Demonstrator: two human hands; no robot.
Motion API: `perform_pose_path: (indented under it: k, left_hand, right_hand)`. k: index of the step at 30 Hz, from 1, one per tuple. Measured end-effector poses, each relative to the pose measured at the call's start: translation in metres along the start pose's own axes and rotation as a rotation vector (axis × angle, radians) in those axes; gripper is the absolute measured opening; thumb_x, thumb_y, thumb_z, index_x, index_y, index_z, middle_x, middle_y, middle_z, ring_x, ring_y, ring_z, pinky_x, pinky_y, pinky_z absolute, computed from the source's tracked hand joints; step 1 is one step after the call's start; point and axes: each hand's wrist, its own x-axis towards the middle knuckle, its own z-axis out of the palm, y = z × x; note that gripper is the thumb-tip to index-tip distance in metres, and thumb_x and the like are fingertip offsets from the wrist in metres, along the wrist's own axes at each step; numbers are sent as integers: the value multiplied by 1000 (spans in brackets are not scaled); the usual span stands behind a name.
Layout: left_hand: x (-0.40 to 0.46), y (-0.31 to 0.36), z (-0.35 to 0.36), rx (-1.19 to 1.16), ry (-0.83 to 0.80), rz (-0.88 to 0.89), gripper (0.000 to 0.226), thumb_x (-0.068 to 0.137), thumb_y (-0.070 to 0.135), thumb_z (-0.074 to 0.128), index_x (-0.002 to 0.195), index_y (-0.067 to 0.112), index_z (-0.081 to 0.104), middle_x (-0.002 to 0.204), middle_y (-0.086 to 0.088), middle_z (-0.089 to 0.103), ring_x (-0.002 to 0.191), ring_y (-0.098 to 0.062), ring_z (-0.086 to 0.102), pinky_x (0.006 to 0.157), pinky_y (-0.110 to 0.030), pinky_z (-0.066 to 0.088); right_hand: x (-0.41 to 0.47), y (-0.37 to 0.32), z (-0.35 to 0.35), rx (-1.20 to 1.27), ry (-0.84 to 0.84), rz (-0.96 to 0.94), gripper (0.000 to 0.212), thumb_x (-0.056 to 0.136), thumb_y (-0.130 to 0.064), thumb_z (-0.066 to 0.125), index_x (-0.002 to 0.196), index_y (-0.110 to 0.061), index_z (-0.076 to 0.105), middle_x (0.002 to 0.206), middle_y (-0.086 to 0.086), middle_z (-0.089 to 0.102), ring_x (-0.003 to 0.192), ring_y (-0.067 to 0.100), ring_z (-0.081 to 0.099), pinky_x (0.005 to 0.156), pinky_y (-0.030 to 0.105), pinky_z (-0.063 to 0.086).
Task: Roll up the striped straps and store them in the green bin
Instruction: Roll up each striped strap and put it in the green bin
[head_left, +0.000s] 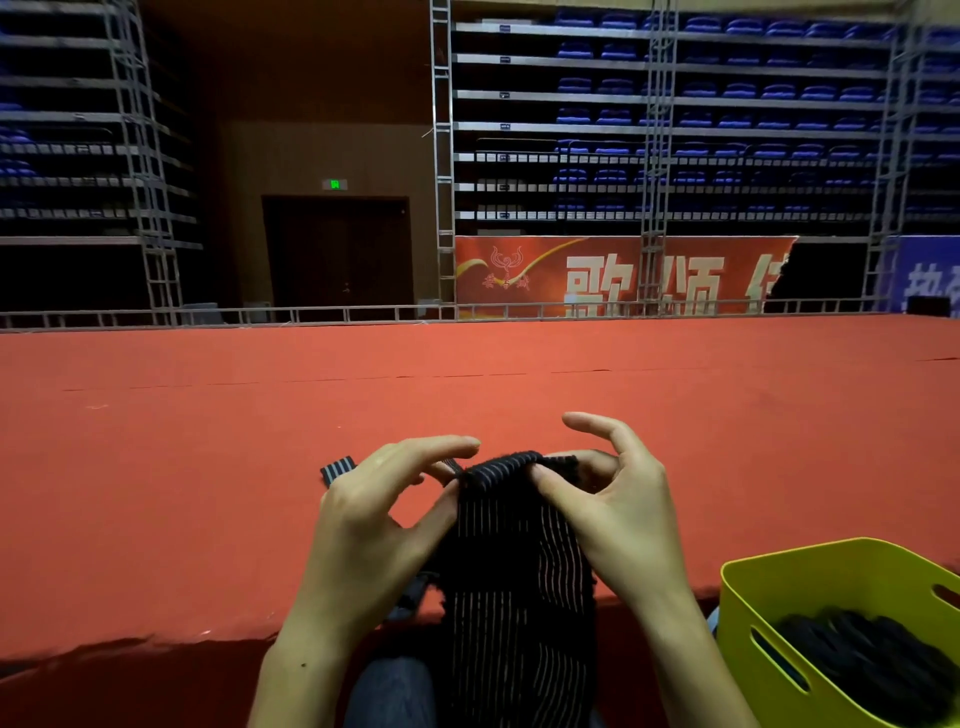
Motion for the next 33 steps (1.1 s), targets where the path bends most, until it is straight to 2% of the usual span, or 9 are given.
perform_pose_path:
  k: [6,9,10,14,20,22,26,29,33]
  left_hand:
    - [5,-2,3,137,-59,209,51,90,1,66,131,31,78,130,17,73,109,-14,73,87,-43,61]
    - [5,-3,3,123,-80,261,26,106,27,61,115,30,85,128,10,73,98,-16,73,76,-39,61]
    - [5,-4,3,113,-76,261,28,108,34,59,110,28,86,127,9,73,96,-15,73,74,-37,61]
    - [6,-9,0,51,-50,209,20,103,27,67,106,26,86,124,8,74,93,-12,74,75,-23,56]
    - [5,-7,0,-46,-5,133,15,94,17,71,99,15,85,111,10,81,103,-11,78,81,-36,62]
    - [4,-7,1,-68,21,88,14,93,16,71,96,14,84,106,14,82,98,-9,79,77,-36,61]
    - [3,-5,4,-47,137,-3,11,92,16,69,94,15,79,86,15,77,73,-7,73,68,-18,53]
    - [3,-7,5,-58,196,-80,14,91,7,72,102,14,77,86,10,77,74,-11,76,67,-26,59]
    - [4,-8,0,-3,188,-46,24,87,-5,80,100,15,78,91,13,78,82,-13,77,69,-37,61]
  right_hand:
    - [-2,0,2,-30,-79,12,54,84,-16,91,128,-31,63,87,-8,82,85,11,79,87,46,64]
    - [-2,1,3,-6,-93,14,53,85,-16,90,128,-31,63,87,-6,83,86,13,80,87,48,64]
    - [-2,1,3,9,-91,16,52,85,-15,89,128,-30,64,88,-4,83,87,15,80,88,49,63]
    - [-4,3,4,98,-100,23,49,86,-10,88,127,-26,66,92,0,83,92,18,80,89,44,62]
    - [-5,5,10,147,-111,25,48,86,-6,88,126,-24,67,94,2,83,92,17,79,84,30,60]
    - [-5,7,9,166,-119,27,48,86,-5,87,126,-22,67,94,2,83,91,16,79,81,27,59]
    - [-7,7,6,194,-122,28,46,88,-7,86,127,-20,67,97,3,83,94,20,80,83,34,63]
    - [-6,9,5,224,-125,13,45,88,-5,85,127,-20,68,100,6,82,99,22,79,89,37,63]
    - [-6,5,3,325,-117,50,41,89,-4,83,126,-16,70,99,11,82,96,25,80,83,31,62]
